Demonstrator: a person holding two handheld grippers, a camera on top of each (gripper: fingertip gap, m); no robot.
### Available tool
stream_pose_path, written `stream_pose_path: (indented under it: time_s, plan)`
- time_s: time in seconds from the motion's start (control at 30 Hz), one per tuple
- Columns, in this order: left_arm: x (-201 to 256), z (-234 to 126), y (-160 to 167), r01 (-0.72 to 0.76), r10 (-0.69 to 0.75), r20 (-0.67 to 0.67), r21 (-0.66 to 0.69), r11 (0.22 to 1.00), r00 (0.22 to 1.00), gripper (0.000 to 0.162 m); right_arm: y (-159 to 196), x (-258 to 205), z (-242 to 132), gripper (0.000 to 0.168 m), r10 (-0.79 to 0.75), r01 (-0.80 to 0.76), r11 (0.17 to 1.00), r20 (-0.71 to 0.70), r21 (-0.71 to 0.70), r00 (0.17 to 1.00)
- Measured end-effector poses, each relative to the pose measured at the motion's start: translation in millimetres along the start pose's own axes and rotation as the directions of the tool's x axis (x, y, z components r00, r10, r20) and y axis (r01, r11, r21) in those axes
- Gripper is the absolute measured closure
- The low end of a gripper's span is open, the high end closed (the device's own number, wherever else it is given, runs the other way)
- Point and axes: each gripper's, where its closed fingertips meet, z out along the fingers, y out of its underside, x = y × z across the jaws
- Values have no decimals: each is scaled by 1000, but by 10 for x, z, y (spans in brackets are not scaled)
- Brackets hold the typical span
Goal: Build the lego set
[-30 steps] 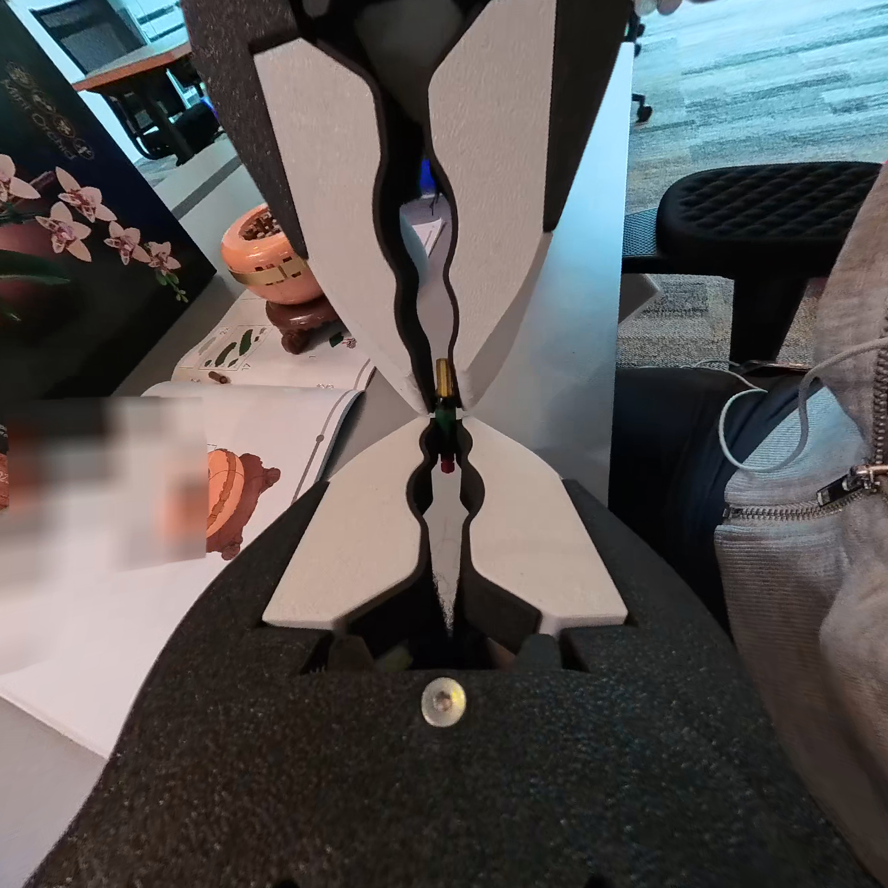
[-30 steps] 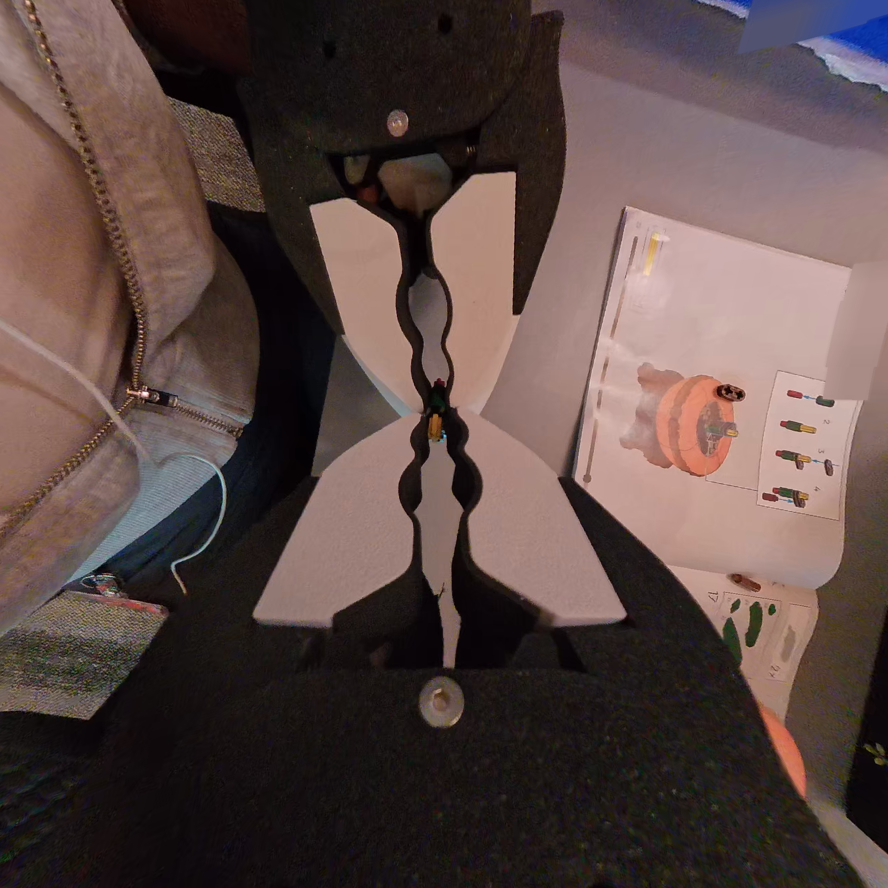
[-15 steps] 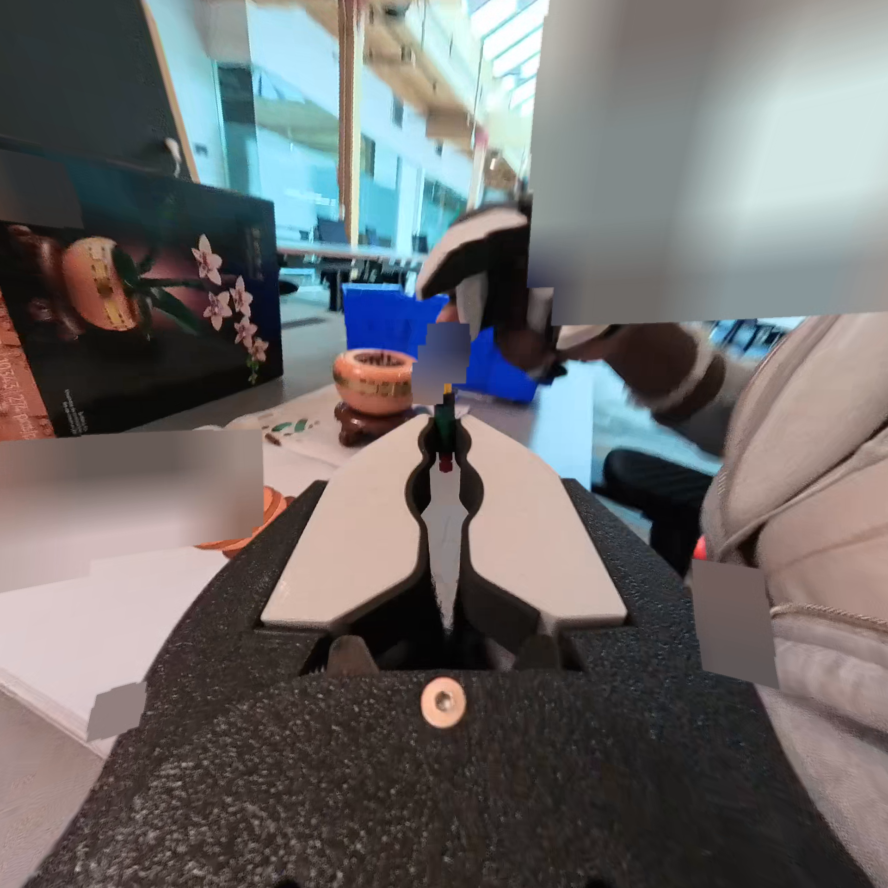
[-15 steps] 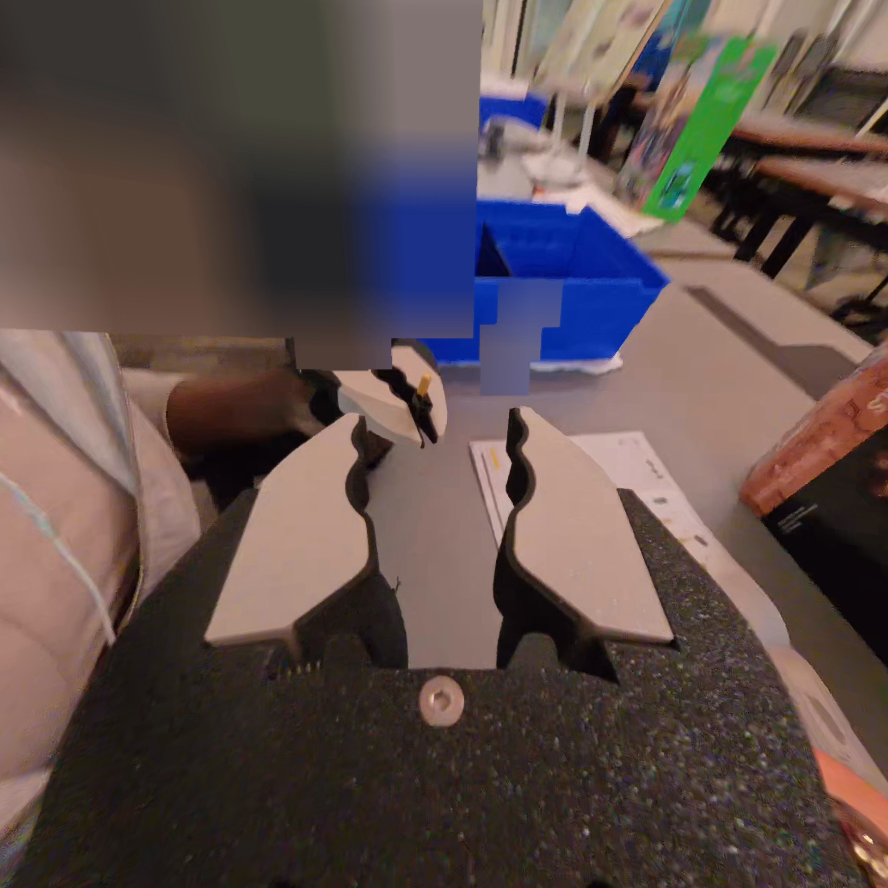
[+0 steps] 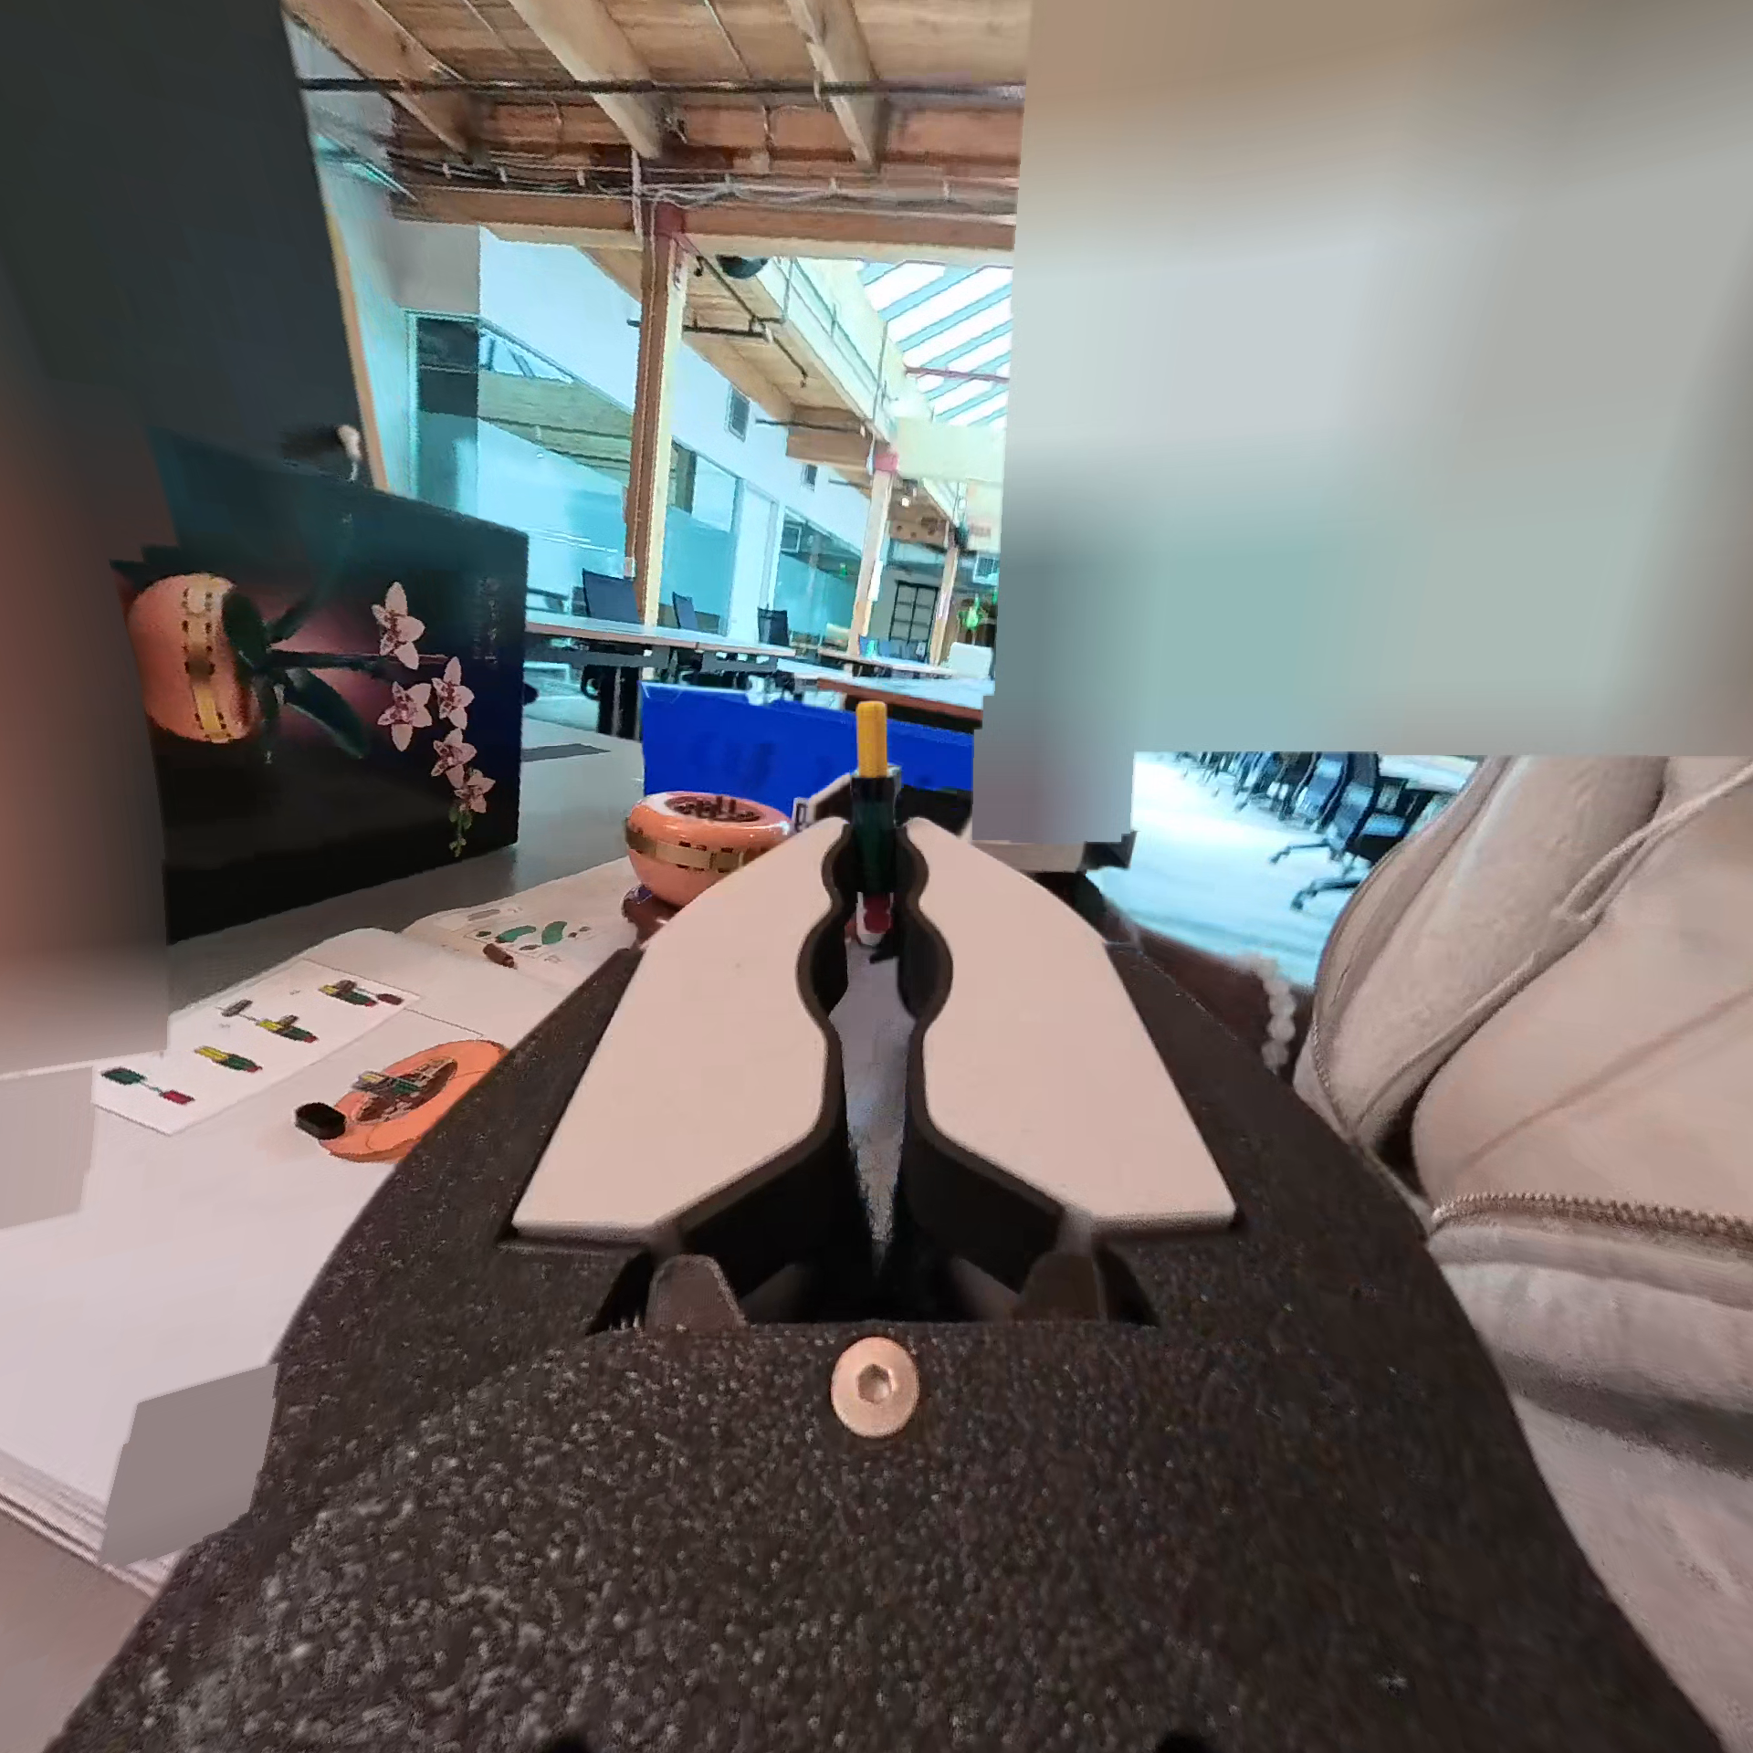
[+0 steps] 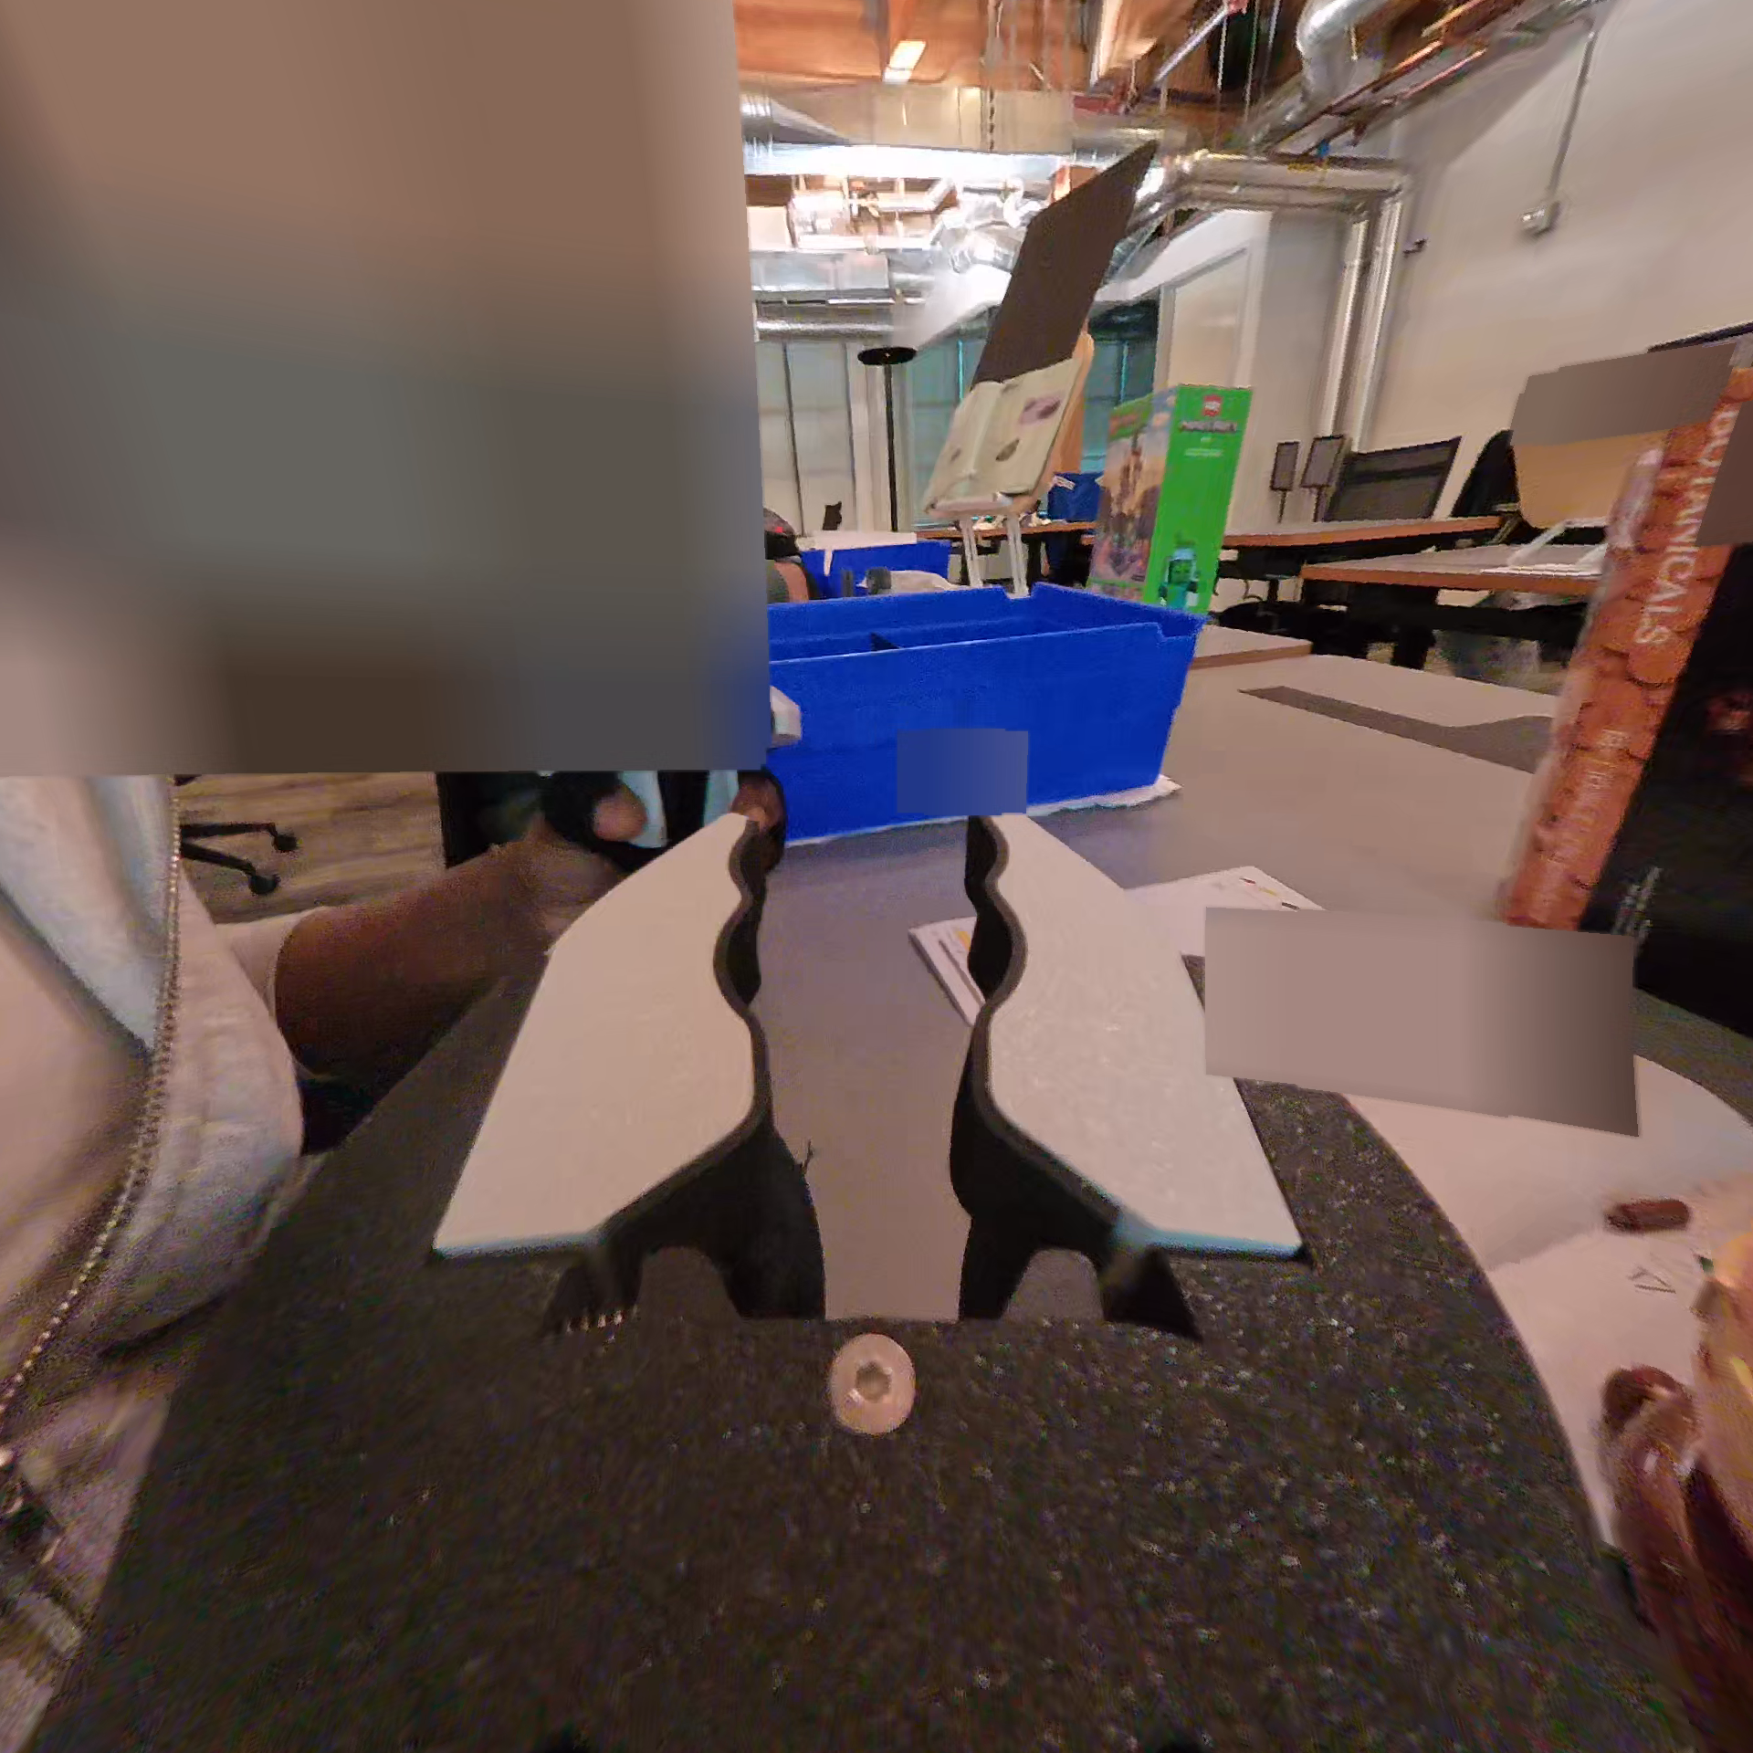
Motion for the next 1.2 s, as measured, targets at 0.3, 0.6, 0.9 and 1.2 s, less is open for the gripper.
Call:
stream_pose_path:
  time_s: [0.3,0.6,0.9,1.2]
  plan:
    - [-2,132,109,-109,109,-11,-84,990,994,157,101,357,-237,71,-105,79,987,-181,-141,978]
    - [-85,186,125,-114,113,-14,-100,988,993,157,1,168,-226,168,-203,201,979,-70,-32,977]
    - [-42,216,227,-131,130,-16,-175,976,991,156,-193,207,65,131,-329,342,906,91,-249,940]
    - [15,209,283,-142,136,-40,-215,966,990,156,-6,820,672,110,-248,757,441,745,-482,619]
